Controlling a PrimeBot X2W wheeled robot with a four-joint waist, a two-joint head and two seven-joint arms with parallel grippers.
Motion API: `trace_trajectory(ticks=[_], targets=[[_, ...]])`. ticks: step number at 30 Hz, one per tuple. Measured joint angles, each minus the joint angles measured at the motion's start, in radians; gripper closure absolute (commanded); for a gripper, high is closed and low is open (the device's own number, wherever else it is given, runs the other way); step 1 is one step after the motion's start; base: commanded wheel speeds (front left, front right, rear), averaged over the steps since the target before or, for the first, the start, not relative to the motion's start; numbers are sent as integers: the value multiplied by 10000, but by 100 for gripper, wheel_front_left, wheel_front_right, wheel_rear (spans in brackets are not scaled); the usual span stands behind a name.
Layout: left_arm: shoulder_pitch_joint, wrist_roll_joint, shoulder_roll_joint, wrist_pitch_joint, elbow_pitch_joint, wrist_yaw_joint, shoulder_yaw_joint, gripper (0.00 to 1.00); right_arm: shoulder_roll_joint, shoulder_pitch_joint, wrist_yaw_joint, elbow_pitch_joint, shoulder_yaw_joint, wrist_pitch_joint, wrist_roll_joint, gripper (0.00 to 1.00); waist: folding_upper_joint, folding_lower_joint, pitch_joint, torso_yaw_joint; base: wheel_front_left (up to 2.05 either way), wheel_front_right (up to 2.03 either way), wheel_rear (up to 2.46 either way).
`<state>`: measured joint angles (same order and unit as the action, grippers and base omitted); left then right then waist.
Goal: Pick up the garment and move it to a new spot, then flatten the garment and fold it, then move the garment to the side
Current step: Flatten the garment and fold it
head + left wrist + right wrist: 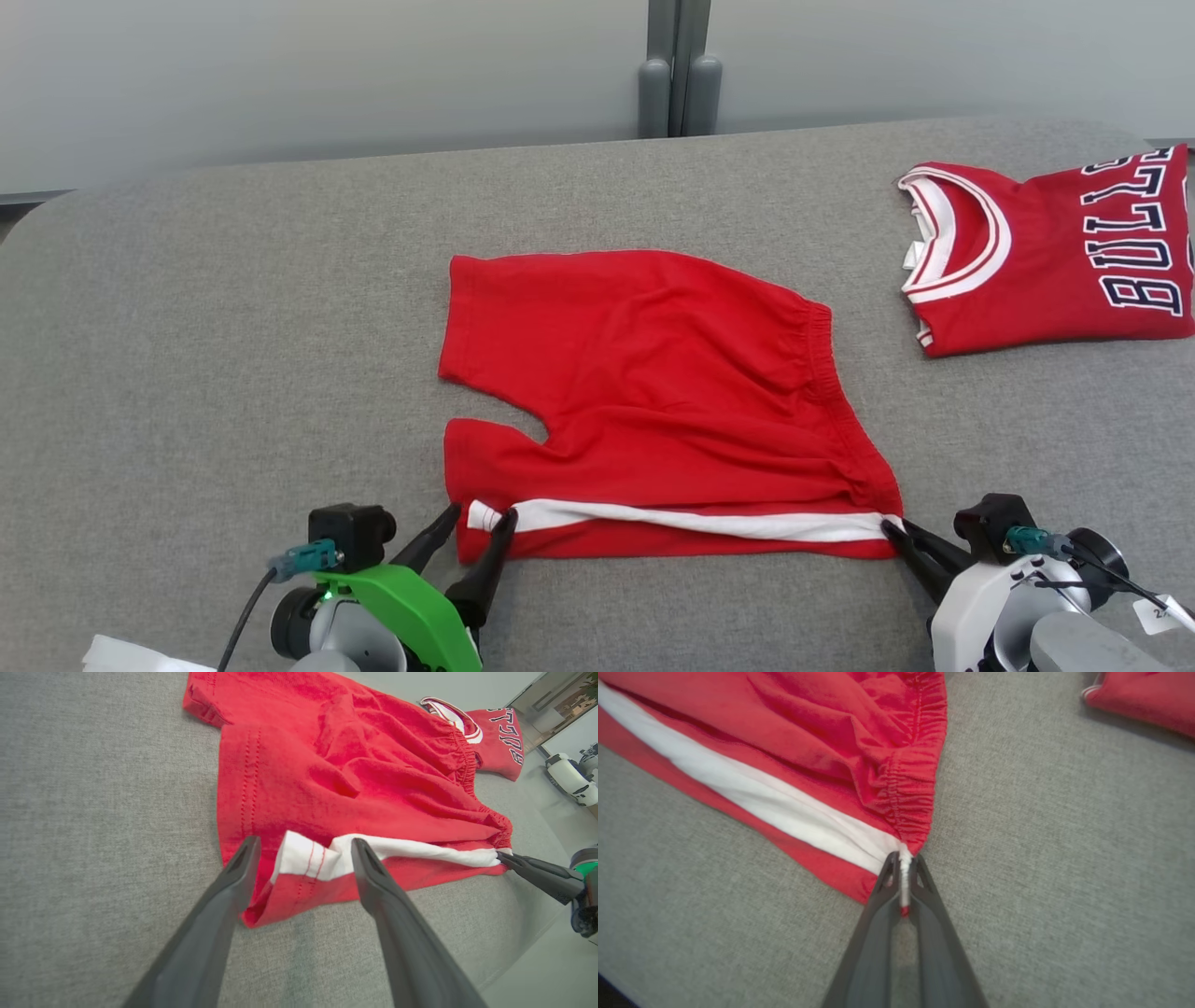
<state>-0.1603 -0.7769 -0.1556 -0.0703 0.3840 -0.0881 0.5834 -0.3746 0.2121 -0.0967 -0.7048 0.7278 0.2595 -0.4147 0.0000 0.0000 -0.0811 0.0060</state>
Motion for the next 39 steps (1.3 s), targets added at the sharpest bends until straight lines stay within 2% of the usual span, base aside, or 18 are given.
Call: trace_trajectory(ticks=[6,8,12,16,21,26,27,29,30,32,33,34,35,37,39], targets=[[1,-21,-121,253,-111,0,42,1,44,52,-48,-134,-2,33,0,100,0,0,2,20,0,0,0],[3,-21,-167,364,-155,-2,104,15,54,65,-77,-169,-15,38,-2,100,0,0,1,21,0,0,0],[4,-19,-176,433,-295,-8,163,21,109,70,-79,-244,-54,42,-19,100,0,0,-1,28,0,0,0],[3,-6,-173,539,-380,-10,349,39,138,105,-86,-313,-56,54,-31,100,0,0,-7,30,0,0,0],[3,123,-188,696,-387,-10,483,53,176,176,-117,-380,-44,54,-31,100,0,0,-21,3,0,0,0],[3,456,-364,892,-366,23,656,52,207,246,-173,-443,-35,54,-31,100,0,0,-31,-36,0,0,0],[3,468,-408,953,-362,90,663,48,211,250,-173,-445,-35,54,-31,100,0,0,-33,-41,0,0,0],[4,493,-512,1062,-362,109,686,33,215,253,-173,-451,-36,54,-31,100,0,0,-37,-46,0,0,0],[4,525,-548,1118,-362,159,704,29,217,255,-173,-454,-38,54,-31,100,0,0,-40,-47,0,0,0],[8,600,-587,1202,-370,192,738,24,222,256,-174,-462,-46,54,-31,100,0,0,-44,-45,0,0,0],[10,600,-598,1229,-380,194,755,25,224,257,-174,-464,-50,54,-31,100,0,0,-47,-41,0,0,0],[11,600,-600,1262,-395,196,765,27,224,257,-174,-464,-56,54,-31,100,0,0,-51,-36,0,0,0],[12,600,-602,1319,-405,211,796,35,224,257,-174,-464,-58,54,-31,100,0,0,-54,-31,0,0,0],[15,604,-606,1375,-410,274,844,56,222,258,-174,-464,-61,54,-31,100,0,0,-57,-25,0,0,0],[21,644,-619,1421,-414,301,938,66,222,259,-174,-464,-67,54,-31,100,0,0,-62,-16,0,0,0]])
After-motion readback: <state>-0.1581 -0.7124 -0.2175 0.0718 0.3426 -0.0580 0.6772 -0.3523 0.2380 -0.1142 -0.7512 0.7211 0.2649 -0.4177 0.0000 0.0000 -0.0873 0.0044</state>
